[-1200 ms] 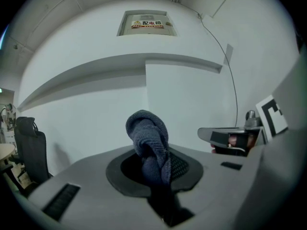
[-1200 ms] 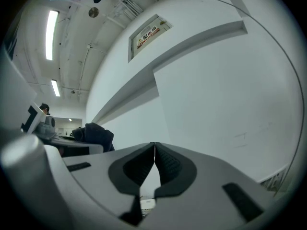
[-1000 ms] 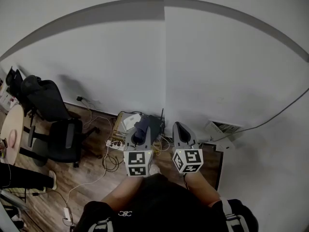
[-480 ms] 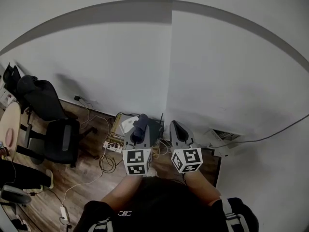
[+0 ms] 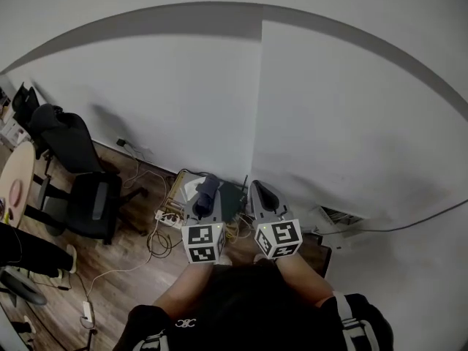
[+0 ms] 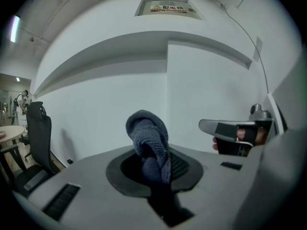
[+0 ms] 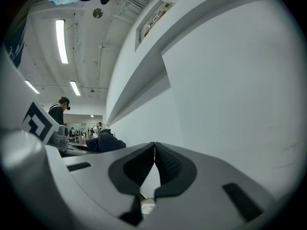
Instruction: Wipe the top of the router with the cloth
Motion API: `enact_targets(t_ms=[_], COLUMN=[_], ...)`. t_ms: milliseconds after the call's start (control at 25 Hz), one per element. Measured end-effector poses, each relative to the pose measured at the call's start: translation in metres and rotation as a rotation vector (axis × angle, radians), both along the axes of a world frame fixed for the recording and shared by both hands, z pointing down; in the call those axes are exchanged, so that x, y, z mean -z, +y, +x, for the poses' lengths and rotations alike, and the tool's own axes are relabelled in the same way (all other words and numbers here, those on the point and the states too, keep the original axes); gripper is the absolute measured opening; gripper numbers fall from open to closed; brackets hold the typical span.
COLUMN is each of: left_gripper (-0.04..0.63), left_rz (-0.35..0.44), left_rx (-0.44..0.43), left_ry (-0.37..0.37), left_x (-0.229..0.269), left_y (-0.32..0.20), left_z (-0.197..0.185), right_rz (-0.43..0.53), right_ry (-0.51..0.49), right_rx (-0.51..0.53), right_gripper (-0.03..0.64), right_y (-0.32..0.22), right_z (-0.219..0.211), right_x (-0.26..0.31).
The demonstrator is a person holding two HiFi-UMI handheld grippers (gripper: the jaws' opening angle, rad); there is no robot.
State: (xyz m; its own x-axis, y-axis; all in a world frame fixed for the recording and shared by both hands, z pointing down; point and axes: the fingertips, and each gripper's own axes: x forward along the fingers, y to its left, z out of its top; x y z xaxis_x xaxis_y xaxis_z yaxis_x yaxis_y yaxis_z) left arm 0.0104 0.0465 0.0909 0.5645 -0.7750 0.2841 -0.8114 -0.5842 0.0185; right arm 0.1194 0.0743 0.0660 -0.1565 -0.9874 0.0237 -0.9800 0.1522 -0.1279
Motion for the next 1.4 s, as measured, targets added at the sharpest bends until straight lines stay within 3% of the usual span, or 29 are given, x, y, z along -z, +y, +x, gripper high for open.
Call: enact_targets(t_ms=[320,560,800,1400], left_gripper=[0.060,0.061,0.060,0.061], left_rz=[0.002,-0.051,-0.114,-0.302], left_rx=[0.074,0.093,0.114,0.140], left_ry=[0.011,0.035,-0.003,-0.049], left_x=[0.005,-0.005,-0.037,-0.147], left_y=[-0.013,-0.024,-0.038,-0.053], left_z=[0.003,-0.003,-0.022,-0.058], right_rz=[0.020,-0.001,-0.013,-0.207], right_ry=[0.019,0.029,0.024,0.047], right_rx=[0.093,0.143,0.210,0.243], right_gripper=[0.000,0.000,0.000,0.000], right_y=[-0.029,-0.049,-0.064,-0.082], right_z=[0.007,0.001,-0.015,-0.020], right_x=[0.012,0.008,-0.006,-0.095])
